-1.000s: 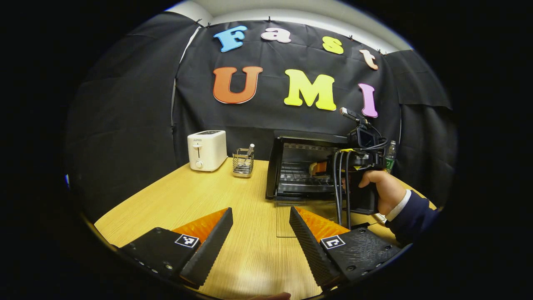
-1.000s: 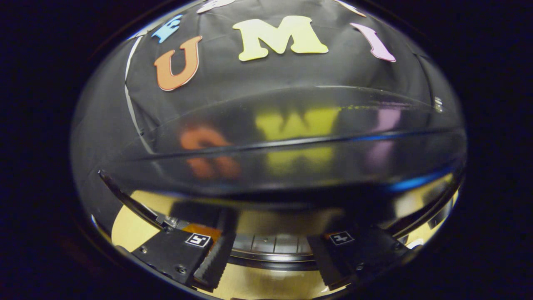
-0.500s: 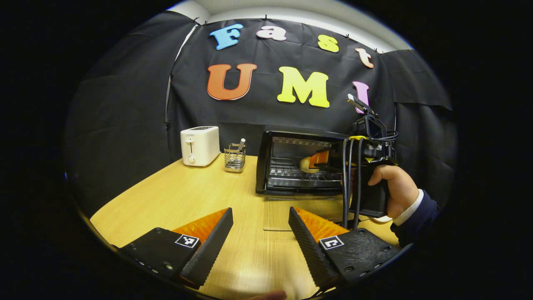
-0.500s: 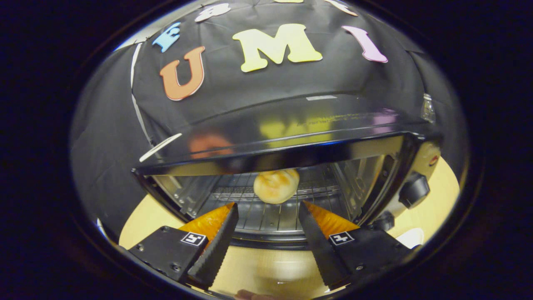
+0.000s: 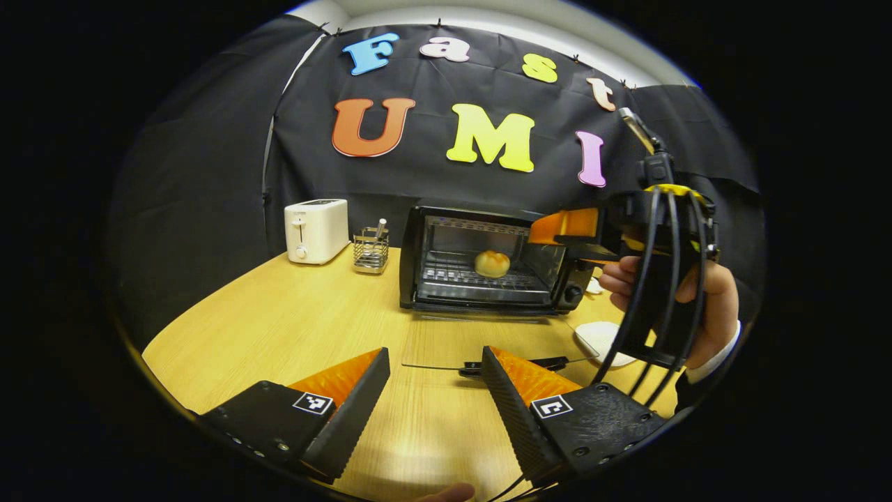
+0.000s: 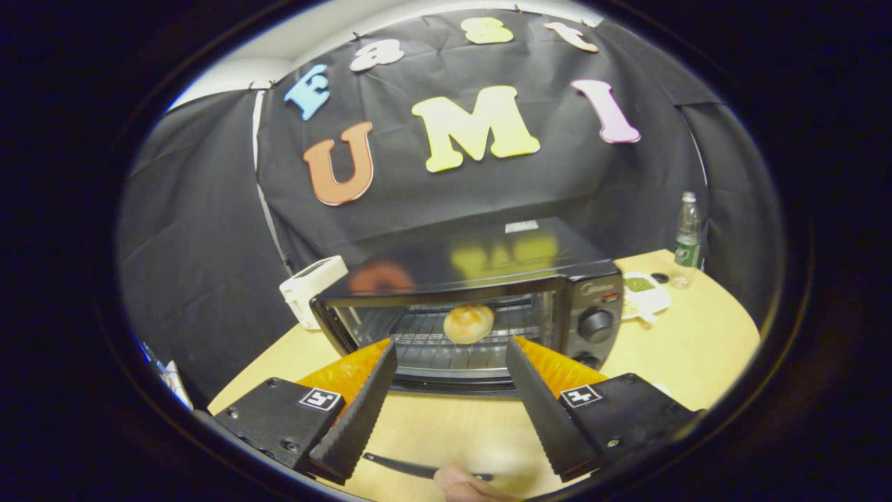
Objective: Open the electric oven with the left hand, put the food in, and close the electric oven.
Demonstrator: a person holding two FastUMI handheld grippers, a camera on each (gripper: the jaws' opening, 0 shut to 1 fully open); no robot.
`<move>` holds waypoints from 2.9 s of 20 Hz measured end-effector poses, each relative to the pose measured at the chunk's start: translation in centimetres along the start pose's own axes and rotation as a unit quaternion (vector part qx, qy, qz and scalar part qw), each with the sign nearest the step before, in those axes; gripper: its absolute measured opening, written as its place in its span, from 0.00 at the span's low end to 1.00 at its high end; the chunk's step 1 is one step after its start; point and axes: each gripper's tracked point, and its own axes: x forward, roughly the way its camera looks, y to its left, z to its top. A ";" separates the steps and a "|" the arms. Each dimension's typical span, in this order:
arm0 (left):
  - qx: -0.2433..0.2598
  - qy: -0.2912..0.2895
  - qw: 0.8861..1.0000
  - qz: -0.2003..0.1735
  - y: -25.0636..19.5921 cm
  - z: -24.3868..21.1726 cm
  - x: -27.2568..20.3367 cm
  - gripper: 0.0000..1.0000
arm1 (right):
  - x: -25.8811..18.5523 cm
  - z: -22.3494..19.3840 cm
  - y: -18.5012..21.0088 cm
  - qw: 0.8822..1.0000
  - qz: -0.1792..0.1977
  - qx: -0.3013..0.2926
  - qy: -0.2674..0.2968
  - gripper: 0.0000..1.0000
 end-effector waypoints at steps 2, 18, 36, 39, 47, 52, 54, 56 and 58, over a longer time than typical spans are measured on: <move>0.001 0.004 1.000 -0.014 -0.8 0.3 0.1 0.88 | -2.8 0.9 -1.0 1.000 -0.006 -0.013 -0.016 0.95; -0.053 0.107 0.990 -0.072 -7.5 -3.6 3.1 0.88 | -22.6 5.9 -8.0 0.991 -0.046 -0.053 -0.118 0.96; 0.076 0.208 0.975 0.007 -9.6 -9.9 6.5 0.87 | -30.1 5.7 -12.3 0.986 -0.058 -0.039 -0.153 0.92; 0.066 0.208 0.976 0.013 -9.7 -9.6 6.5 0.87 | -30.5 6.0 -12.4 0.985 -0.055 -0.043 -0.159 0.92; 0.079 0.177 0.981 0.032 -9.7 -6.3 6.3 0.87 | -31.4 6.5 -13.2 0.983 -0.059 -0.037 -0.172 0.92; 0.081 0.157 0.984 0.033 -9.7 -4.0 6.3 0.87 | -31.5 6.8 -13.1 0.982 -0.057 -0.039 -0.176 0.92; 0.085 0.140 0.986 0.034 -9.9 -2.6 6.2 0.87 | -31.6 6.9 -13.0 0.982 -0.057 -0.039 -0.176 0.92; 0.091 0.113 0.989 0.034 -10.1 -0.5 6.4 0.99 | -31.7 6.9 -12.9 0.982 -0.058 -0.040 -0.176 0.92; 0.101 0.086 0.991 0.036 -9.9 1.7 6.8 0.88 | -31.8 6.8 -13.0 0.982 -0.060 -0.040 -0.174 0.92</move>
